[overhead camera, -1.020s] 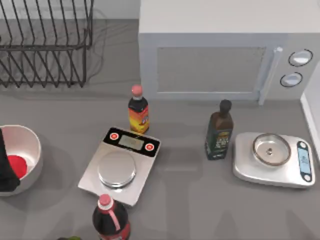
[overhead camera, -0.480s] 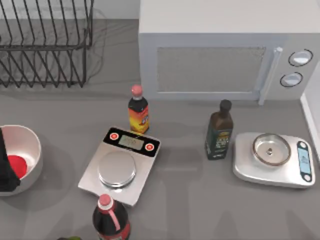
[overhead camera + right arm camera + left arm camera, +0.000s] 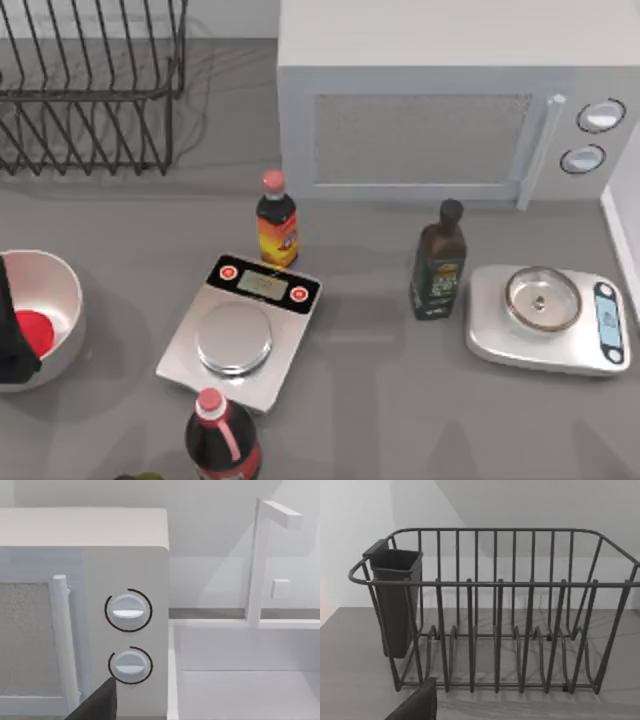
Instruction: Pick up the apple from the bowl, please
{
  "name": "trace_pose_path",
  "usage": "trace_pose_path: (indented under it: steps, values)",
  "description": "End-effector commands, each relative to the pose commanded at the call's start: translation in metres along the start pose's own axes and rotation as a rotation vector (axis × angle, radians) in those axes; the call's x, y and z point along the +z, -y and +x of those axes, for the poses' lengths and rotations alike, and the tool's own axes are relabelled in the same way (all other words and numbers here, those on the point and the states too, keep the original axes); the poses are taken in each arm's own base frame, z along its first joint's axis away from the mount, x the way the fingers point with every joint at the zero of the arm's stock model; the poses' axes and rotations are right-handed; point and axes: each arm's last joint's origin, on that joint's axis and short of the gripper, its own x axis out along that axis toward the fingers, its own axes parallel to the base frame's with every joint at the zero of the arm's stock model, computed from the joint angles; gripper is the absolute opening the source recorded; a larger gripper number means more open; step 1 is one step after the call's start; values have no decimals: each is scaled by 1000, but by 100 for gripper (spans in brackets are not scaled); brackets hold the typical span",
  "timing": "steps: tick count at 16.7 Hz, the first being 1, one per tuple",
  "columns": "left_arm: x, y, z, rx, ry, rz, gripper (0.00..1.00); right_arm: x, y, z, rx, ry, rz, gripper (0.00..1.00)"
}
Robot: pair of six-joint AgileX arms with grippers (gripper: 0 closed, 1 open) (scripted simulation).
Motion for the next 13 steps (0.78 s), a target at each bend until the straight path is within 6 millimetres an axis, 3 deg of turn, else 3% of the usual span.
trace_pose_path:
  steps: [8, 13]
  values:
    - [2, 0, 0, 0, -11, 0, 100, 0, 0, 0, 0, 0, 0, 100]
    - [31, 0, 6, -1, -207, 2, 100, 0, 0, 0, 0, 0, 0, 100]
